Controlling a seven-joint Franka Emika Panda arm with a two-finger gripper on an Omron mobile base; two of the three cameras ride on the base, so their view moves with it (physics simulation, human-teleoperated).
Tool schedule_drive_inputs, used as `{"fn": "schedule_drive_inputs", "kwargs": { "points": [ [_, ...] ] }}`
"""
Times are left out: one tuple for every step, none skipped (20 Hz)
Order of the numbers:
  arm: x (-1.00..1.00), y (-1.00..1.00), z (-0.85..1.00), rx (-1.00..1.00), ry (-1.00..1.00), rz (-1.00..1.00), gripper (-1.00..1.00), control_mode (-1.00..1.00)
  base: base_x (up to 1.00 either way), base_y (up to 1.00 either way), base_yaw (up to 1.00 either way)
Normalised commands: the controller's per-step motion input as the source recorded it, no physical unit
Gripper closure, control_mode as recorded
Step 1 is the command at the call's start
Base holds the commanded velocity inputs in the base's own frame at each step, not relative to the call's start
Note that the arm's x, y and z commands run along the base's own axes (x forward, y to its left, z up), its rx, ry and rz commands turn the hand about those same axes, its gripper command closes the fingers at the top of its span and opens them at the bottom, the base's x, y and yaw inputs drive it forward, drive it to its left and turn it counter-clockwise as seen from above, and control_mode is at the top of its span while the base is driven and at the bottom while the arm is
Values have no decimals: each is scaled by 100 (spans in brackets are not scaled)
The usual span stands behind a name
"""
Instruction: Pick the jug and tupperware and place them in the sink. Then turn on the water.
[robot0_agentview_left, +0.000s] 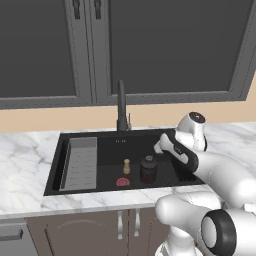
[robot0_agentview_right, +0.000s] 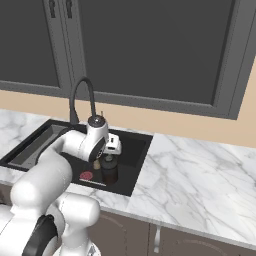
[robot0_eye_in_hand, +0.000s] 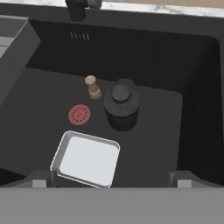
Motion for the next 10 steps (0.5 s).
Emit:
{"fn": "schedule_drive_inputs", "kwargs": {
  "points": [
    [6, 0, 34, 8, -2, 0, -100, -100, 0, 0, 0],
    [13, 0, 37, 5, 0, 0, -100, -100, 0, 0, 0],
    [0, 0, 41, 8, 0, 0, -100, -100, 0, 0, 0],
    [0, 0, 39, 9, 0, 0, -100, -100, 0, 0, 0],
    [0, 0, 38, 10, -1, 0, -100, -100, 0, 0, 0],
    [0, 0, 31, 11, -4, 0, -100, -100, 0, 0, 0],
    [0, 0, 41, 13, -9, 0, -100, -100, 0, 0, 0],
    [6, -1, 46, 14, -9, 0, -100, -100, 0, 0, 0],
    [4, 0, 49, 14, -9, 0, -100, -100, 0, 0, 0],
    [6, -3, 43, 14, -6, 0, -100, -100, 0, 0, 0]
  ]
}}
